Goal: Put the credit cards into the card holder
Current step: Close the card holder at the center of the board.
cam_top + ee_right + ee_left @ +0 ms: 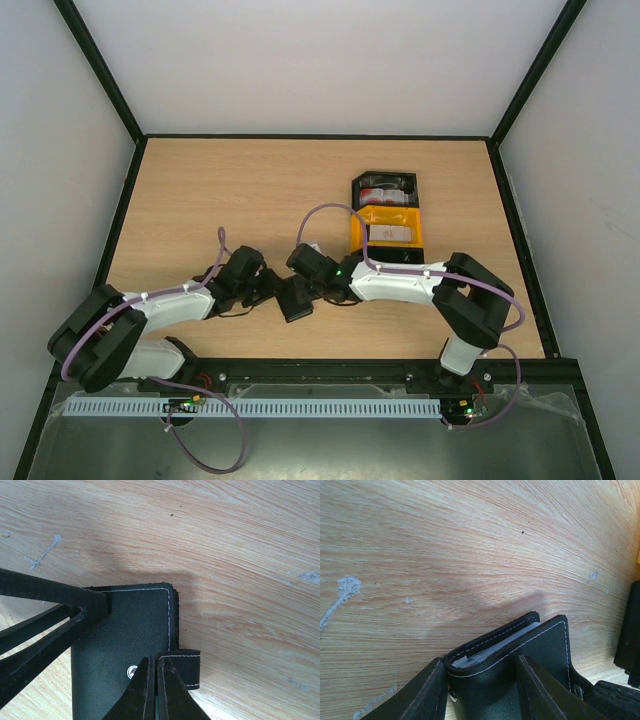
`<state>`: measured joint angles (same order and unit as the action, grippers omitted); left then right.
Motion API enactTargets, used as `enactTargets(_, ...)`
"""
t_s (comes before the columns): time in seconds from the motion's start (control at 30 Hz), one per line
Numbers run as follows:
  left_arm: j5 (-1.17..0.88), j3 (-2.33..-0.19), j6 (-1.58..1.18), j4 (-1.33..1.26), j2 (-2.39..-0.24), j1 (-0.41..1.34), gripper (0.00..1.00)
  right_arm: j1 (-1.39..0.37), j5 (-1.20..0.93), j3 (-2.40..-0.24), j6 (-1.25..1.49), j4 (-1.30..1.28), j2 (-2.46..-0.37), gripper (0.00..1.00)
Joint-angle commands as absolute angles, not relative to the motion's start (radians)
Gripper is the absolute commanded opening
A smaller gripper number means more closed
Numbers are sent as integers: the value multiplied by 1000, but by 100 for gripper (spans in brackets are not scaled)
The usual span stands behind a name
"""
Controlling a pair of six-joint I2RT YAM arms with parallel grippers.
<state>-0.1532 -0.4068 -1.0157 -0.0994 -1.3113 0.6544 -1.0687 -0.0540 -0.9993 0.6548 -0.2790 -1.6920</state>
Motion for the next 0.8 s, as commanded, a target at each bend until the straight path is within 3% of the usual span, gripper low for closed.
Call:
enactTargets(0.0, -121, -384, -1029, -23, -1350, 676, 40, -1067, -83, -989, 648, -226, -1686, 2)
enactTargets(0.77, -110, -371, -1037, -36, -1348, 692, 39, -1067, -164, -993, 617, -233, -1745, 2)
